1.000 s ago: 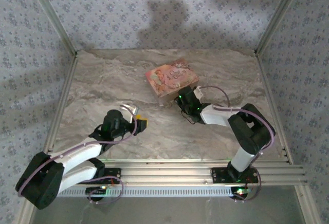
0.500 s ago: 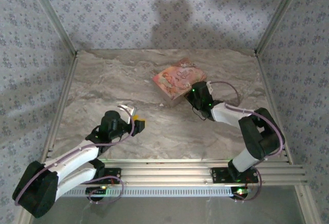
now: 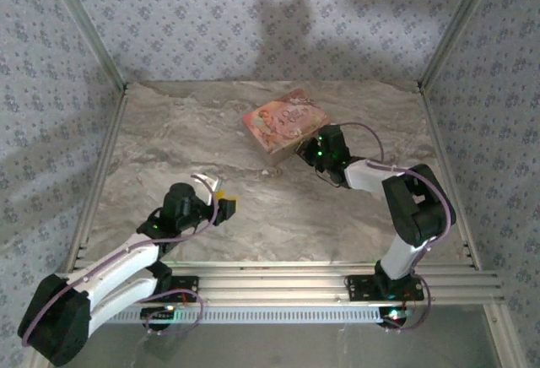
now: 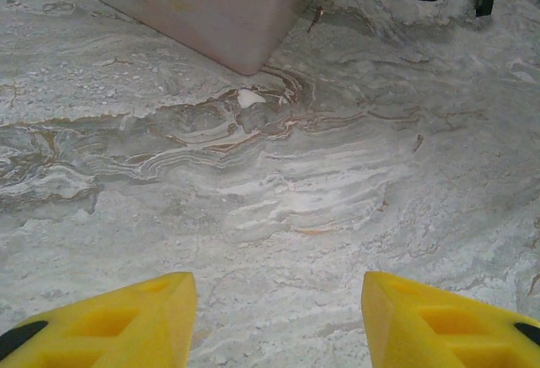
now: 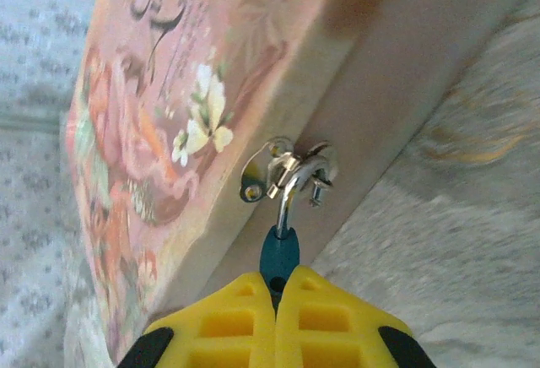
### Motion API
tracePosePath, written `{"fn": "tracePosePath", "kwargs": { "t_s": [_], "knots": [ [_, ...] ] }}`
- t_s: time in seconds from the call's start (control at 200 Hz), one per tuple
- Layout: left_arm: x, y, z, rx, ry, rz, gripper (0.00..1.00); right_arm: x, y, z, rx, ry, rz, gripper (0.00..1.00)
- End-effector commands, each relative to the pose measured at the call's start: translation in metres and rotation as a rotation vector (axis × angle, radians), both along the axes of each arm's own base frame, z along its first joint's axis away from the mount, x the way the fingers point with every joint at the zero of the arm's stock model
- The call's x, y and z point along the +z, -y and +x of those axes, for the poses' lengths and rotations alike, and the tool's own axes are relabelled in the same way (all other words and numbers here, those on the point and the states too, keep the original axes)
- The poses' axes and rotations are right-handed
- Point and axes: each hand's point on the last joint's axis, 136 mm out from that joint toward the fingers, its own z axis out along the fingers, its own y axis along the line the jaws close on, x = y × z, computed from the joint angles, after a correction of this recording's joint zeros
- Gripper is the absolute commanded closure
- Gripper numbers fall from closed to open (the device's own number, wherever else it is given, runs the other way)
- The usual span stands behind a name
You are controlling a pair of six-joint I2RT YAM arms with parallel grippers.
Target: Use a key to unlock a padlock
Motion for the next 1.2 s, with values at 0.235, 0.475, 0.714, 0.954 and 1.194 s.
{"fn": "tracePosePath", "kwargs": {
  "t_s": [0.235,0.475,0.714,0.954,1.194],
  "knots": [
    [0.036,0.002,0.022,0.031,0.005,-0.012,0.47,0.009,-0.049,-0.03,0.069,-0.004,0.043,1.0],
    [0.058,0.013,0.065,0.051,-0.146,-0.073,0.52,-0.013,-0.036,-0.032,-0.074,-0.03,0.12,1.0],
    [0.045,0.027,0.122,0.114,-0.275,-0.086,0.53,-0.026,-0.042,-0.024,-0.083,-0.038,0.22,1.0],
    [0.029,0.036,0.148,0.127,-0.313,-0.084,0.55,-0.019,-0.037,-0.019,-0.093,-0.02,0.241,1.0],
    [0.028,0.031,0.139,0.125,-0.296,-0.079,0.55,-0.007,-0.032,-0.011,-0.139,-0.025,0.218,1.0]
  ]
}}
